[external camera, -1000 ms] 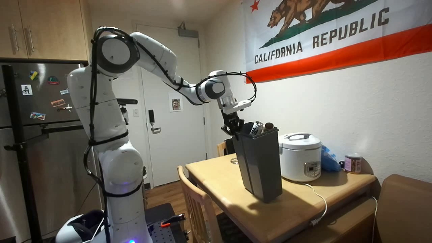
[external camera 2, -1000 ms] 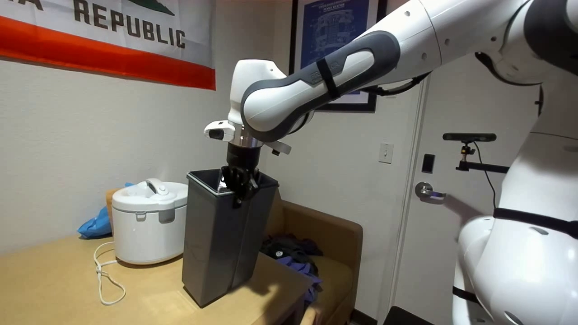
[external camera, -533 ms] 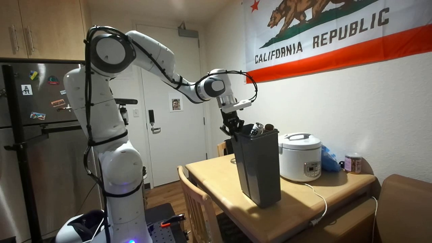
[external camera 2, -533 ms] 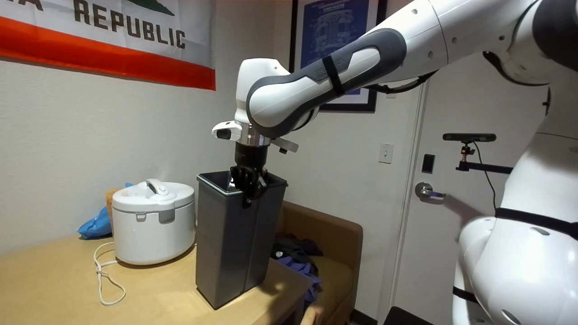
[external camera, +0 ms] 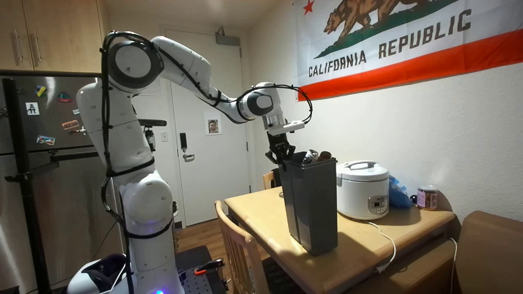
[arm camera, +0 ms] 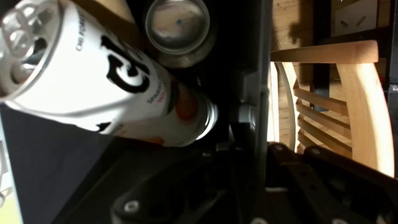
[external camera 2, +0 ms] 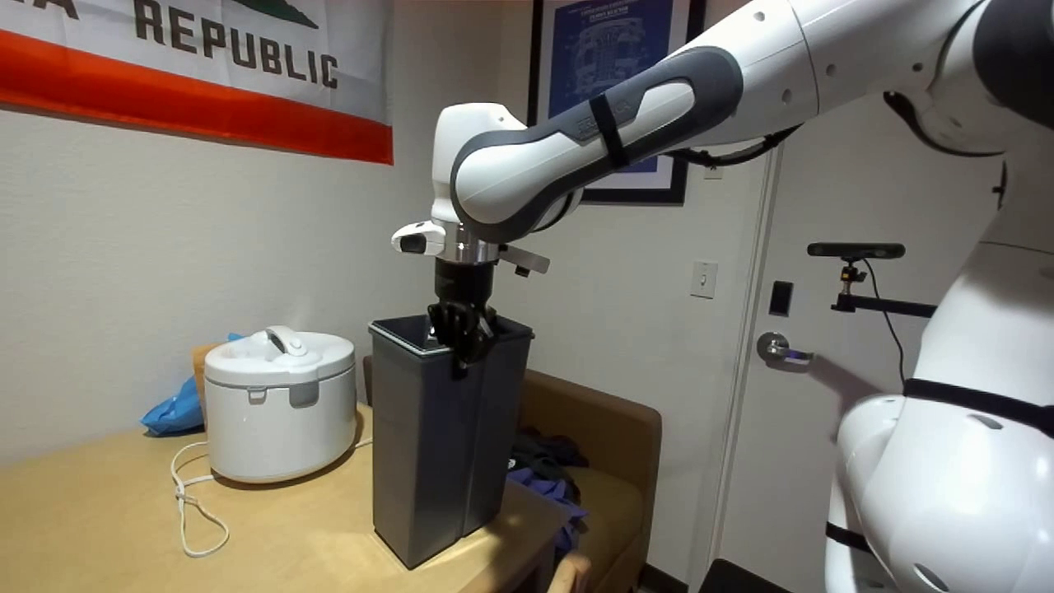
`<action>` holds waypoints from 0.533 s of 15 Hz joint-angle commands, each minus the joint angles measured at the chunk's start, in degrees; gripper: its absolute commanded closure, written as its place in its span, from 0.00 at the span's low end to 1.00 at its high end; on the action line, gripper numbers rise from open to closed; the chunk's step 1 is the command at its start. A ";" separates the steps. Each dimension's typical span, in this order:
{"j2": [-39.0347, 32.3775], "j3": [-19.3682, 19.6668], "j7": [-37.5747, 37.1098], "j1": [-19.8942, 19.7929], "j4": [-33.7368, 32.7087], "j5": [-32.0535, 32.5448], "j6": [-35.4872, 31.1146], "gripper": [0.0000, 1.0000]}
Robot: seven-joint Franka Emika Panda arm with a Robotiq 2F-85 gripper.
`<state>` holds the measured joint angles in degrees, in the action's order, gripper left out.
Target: Move the landfill bin to the left then right
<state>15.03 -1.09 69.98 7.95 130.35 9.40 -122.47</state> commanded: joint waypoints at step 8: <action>1.40 -0.26 -0.46 -0.68 -3.93 0.52 2.36 0.32</action>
<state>14.66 -0.88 69.98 7.72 127.47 9.41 -122.36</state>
